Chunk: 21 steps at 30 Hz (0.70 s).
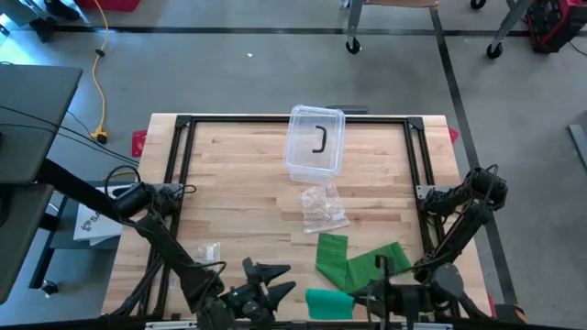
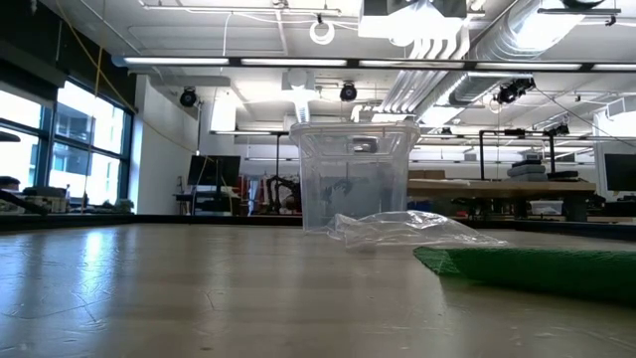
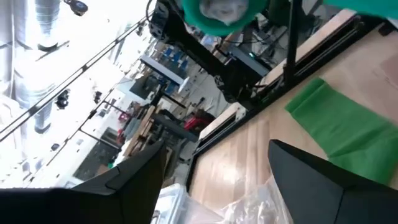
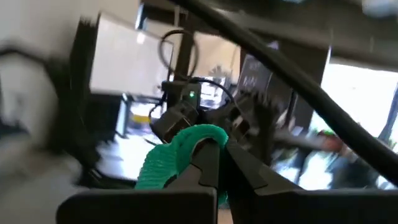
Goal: Roll bandage
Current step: Roll the blue bandage
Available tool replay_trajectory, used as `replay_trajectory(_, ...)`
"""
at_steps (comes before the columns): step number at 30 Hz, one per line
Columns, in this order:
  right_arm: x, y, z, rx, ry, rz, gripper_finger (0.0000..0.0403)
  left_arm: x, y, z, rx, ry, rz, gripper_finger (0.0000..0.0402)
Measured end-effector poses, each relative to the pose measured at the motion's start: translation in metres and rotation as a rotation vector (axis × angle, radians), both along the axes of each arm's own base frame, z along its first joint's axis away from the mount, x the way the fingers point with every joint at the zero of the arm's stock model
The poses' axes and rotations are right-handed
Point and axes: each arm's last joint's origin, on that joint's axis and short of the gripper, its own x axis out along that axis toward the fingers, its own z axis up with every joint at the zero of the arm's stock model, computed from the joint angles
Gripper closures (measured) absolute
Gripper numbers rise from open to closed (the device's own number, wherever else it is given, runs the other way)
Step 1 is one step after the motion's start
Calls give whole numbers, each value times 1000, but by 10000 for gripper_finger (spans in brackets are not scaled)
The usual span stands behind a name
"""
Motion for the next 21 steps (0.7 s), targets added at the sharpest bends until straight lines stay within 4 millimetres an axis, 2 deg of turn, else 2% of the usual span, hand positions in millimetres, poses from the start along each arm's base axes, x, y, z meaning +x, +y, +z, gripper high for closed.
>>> replay_trajectory(4, 10, -7, 0, 317, -6, 57, 402, 2, 1, 1, -15, -10, -13, 122)
replay_trajectory(7, 15, -10, 0, 423, -9, 85, 402, 6, 4, 5, -58, -50, -3, 122)
replay_trajectory(12, 20, -14, 0, 482, -18, 113, 402, 8, 7, 12, -65, -82, -7, 123)
replay_trajectory(21, 27, -20, 0, 493, -28, 91, 402, 14, 9, 23, -19, -123, -130, 145)
